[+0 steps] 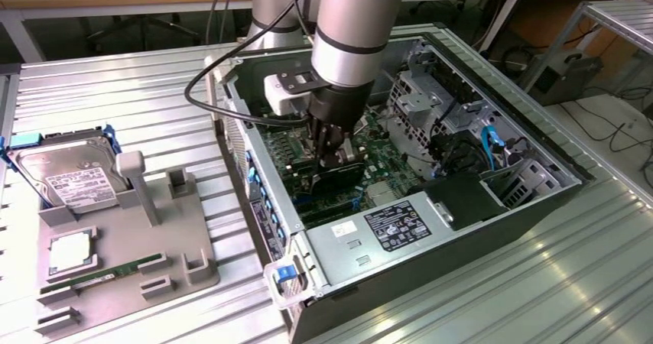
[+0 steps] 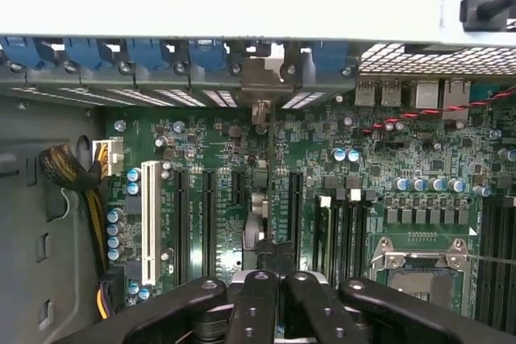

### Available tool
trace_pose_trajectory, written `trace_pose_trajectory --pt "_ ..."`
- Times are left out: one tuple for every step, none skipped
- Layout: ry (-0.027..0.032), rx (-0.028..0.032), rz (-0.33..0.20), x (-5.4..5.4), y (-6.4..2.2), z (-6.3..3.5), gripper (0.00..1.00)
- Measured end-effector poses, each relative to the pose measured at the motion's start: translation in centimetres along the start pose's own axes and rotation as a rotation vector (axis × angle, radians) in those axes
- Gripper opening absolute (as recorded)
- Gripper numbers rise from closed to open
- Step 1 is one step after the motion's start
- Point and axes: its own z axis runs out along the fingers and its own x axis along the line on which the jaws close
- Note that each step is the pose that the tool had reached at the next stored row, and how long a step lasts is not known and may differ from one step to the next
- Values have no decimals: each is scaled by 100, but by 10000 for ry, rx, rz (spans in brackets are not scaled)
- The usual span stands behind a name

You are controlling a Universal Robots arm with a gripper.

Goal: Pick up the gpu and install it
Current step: 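Insert the gpu into the slot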

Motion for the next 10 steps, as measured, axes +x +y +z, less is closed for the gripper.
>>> trace_pose_trajectory --pt "-2 1 0 -1 0 -1 11" --pt "-18 8 2 -2 1 -15 11" --pt "-19 8 2 -2 2 -60 11" --pt "-2 1 2 -1 3 -139 11" --pt "-6 3 2 -2 4 -174 11" --pt "-4 2 2 -1 4 -220 11" --pt "-4 2 1 -1 4 -238 11" --pt "-5 3 1 -1 4 -239 11" --pt "-6 3 1 -1 4 -239 11" --pt "-7 3 1 -1 4 -239 11"
